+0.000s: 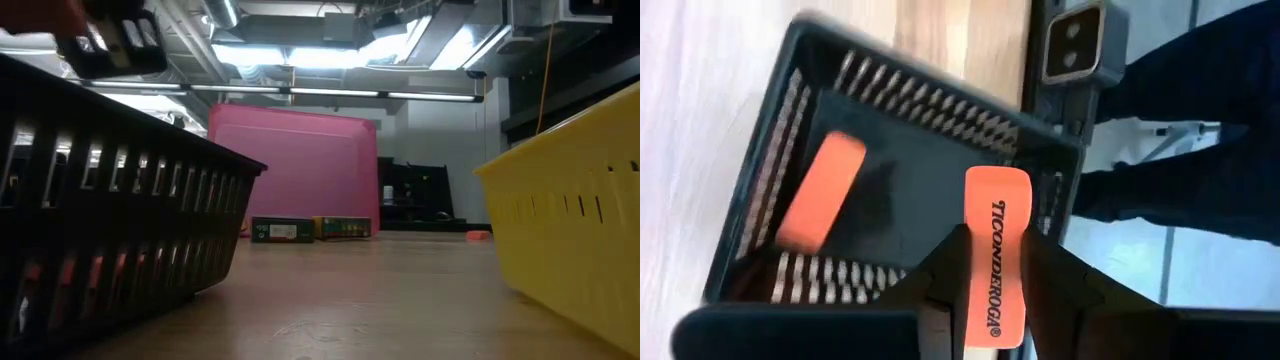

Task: Pick & Place School Supplies
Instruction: Put the orange eraser into the black bin, then adjust the red bin

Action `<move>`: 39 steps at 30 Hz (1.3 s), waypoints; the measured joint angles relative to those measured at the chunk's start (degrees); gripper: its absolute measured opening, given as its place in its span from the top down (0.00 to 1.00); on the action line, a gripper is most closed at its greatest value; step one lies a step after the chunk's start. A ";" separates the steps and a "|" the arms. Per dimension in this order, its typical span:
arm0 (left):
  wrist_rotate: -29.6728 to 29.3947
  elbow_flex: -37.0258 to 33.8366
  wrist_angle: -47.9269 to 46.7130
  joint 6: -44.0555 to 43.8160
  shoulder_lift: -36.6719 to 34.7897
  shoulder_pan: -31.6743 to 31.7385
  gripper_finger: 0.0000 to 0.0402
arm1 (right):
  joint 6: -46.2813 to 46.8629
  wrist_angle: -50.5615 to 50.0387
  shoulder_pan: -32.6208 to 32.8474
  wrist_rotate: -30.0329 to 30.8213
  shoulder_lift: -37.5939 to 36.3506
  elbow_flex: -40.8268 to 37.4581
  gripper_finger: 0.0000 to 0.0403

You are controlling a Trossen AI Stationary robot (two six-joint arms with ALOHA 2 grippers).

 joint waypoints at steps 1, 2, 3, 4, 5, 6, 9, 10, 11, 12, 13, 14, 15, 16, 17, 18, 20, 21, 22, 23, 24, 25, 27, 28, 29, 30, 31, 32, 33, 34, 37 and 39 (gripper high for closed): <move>-0.49 0.00 0.89 0.71 0.35 0.13 0.83 | -0.60 0.70 0.10 0.03 0.00 0.00 0.71; -1.30 0.00 0.87 0.99 0.45 0.28 0.81 | -1.26 1.42 0.14 0.03 0.00 0.00 0.71; -2.36 0.00 0.68 0.79 0.47 0.43 0.80 | -1.63 1.91 0.15 -0.12 0.00 0.00 0.71; -3.65 0.00 0.40 0.06 0.53 0.73 0.78 | -1.90 2.20 0.14 -0.47 0.00 0.00 0.71; -4.88 0.00 -0.53 -0.61 0.62 1.01 0.77 | -2.23 2.35 0.15 -0.86 0.00 0.00 0.71; -5.87 0.00 -1.85 -1.24 0.67 1.35 0.75 | -2.49 2.46 0.15 -1.33 0.00 0.00 0.71; -6.35 0.00 -2.62 -1.53 0.70 2.41 0.69 | -3.08 2.26 0.25 -3.40 -0.41 0.00 0.71; -6.34 0.00 -2.64 -1.54 0.69 2.66 0.67 | -3.45 2.21 0.43 -3.77 -0.80 0.00 0.71; -6.33 0.00 -2.62 -1.53 0.70 2.87 0.66 | -3.89 1.94 0.69 -3.80 -1.27 0.00 0.71; -6.31 0.00 -2.60 -1.53 0.70 3.04 0.64 | -4.26 1.64 0.99 -3.75 -1.77 0.00 0.71; -6.30 0.00 -2.47 -1.51 0.70 3.13 0.63 | -4.47 1.32 1.36 -3.56 -2.15 0.00 0.71; -6.32 0.00 -2.38 -1.52 0.70 3.19 0.62 | -4.67 0.76 1.64 -3.35 -2.61 0.00 0.71; -6.31 0.00 -2.42 -1.54 0.70 3.30 0.61 | -4.93 0.09 1.90 -3.25 -2.95 0.00 0.71; -6.29 0.00 -2.35 -1.60 0.70 3.37 0.60 | -5.21 -0.29 2.06 -3.15 -3.22 0.00 0.71; -6.35 0.00 -2.14 -2.05 0.70 3.37 0.59 | -5.40 -0.66 2.26 -3.13 -3.47 0.00 0.71; -6.64 0.00 -1.84 -2.72 0.70 3.37 0.59 | -5.57 -1.05 2.40 -3.09 -3.68 0.00 0.71; -7.53 0.00 -0.28 -3.92 0.63 3.37 0.58 | -5.68 -1.86 2.73 -2.96 -4.03 0.00 0.71; -8.08 0.00 0.75 -4.48 0.49 3.37 0.58 | -5.75 -2.62 2.93 -2.96 -4.34 0.00 0.71; -8.67 0.00 1.70 -5.19 0.34 3.37 0.58 | -5.77 -3.33 3.16 -2.94 -4.69 0.00 0.71; -9.45 0.00 2.73 -5.94 0.24 3.37 0.58 | -5.80 -3.85 3.41 -2.88 -5.06 0.00 0.71; -10.30 0.00 3.54 -6.98 0.24 3.37 0.58 | -5.92 -4.38 3.64 -2.49 -5.45 0.00 0.71; -11.04 0.00 3.87 -7.89 0.24 3.37 0.58 | -6.23 -4.81 3.94 -1.99 -5.80 0.00 0.71; -12.12 0.00 4.71 -9.19 0.24 3.37 0.57 | -7.07 -5.37 4.46 -1.40 -6.50 0.00 0.71; -12.55 0.00 5.19 -9.63 0.24 3.37 0.57 | -7.28 -5.68 4.63 -1.41 -6.79 0.00 0.71; -12.79 0.00 5.25 -10.09 0.24 3.37 0.58 | -7.53 -5.90 4.78 -1.39 -6.99 0.00 0.71; -13.01 0.00 5.19 -10.41 0.24 3.37 0.57 | -7.60 -6.17 4.91 -1.41 -7.14 0.00 0.71; -13.18 0.00 5.10 -10.54 0.24 3.37 0.57 | -7.72 -6.56 5.04 -1.40 -7.30 0.00 0.71; -13.31 0.00 5.09 -10.52 0.24 3.37 0.57 | -7.88 -6.77 5.22 -1.41 -7.40 0.00 0.71; -13.41 0.00 5.09 -10.38 0.24 3.37 0.57 | -8.18 -6.80 5.36 -1.41 -7.47 0.00 0.71; -13.45 0.00 5.09 -10.16 0.24 3.37 0.57 | -8.40 -6.78 5.47 -1.42 -7.51 0.00 0.71; -14.29 0.00 5.09 -9.13 0.24 3.93 0.57 | -8.63 -6.63 5.53 -2.00 -7.52 0.00 0.71; -15.30 0.00 5.02 -7.71 0.05 4.86 0.57 | -8.76 -6.00 5.50 -2.35 -7.52 0.00 0.71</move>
